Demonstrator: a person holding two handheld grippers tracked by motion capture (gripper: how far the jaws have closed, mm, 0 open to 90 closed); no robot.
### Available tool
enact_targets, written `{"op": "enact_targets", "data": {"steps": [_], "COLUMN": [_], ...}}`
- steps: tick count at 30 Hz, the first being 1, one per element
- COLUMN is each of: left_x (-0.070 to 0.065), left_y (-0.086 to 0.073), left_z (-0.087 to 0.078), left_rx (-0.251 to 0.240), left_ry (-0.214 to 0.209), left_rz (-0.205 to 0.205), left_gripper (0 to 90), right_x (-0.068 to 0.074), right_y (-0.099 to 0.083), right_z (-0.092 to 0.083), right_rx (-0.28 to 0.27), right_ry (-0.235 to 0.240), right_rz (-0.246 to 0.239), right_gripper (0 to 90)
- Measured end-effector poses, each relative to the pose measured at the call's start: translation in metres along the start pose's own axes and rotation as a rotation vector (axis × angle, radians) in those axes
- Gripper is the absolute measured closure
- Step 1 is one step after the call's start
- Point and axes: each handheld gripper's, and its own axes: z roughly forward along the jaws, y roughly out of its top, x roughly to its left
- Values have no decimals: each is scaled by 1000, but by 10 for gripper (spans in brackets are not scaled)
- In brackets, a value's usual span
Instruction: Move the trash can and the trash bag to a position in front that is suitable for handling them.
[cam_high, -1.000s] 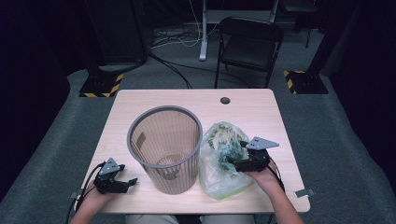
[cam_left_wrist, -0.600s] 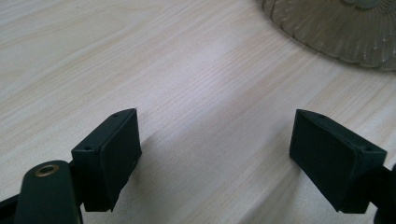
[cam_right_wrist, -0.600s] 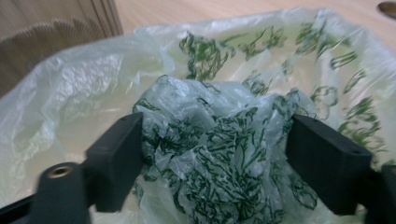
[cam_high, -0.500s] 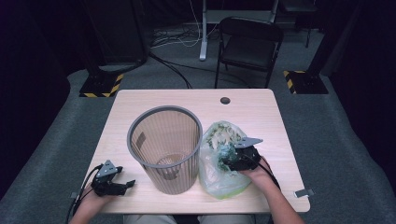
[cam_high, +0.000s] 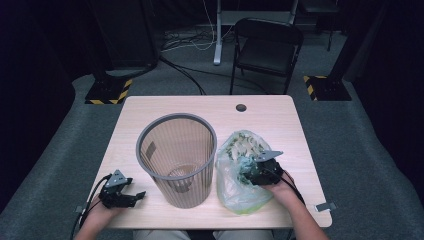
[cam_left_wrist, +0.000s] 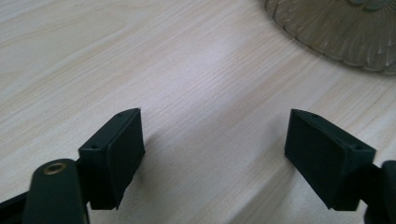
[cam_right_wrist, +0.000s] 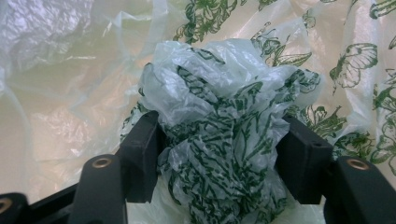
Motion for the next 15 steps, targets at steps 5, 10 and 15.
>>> {"op": "enact_targets", "data": {"steps": [5,10,15], "left_x": [1,4,5], "left_y": [8,16,21], "left_z": [3,5,6], "left_rx": [24,45,34], "left_ry": [-5,-27,-46], "left_rz": [-2,-62,-71], "left_gripper": [265,325,331], "right_x": [-3,-6,-8], "right_y": [-11,-23,-30], "right_z": [-12,-24,-32], "right_rx": [9,7,10], "right_ry": [-4,-4,-10], "right_rz": [-12,13,18], "right_gripper": [394,395,396]}}
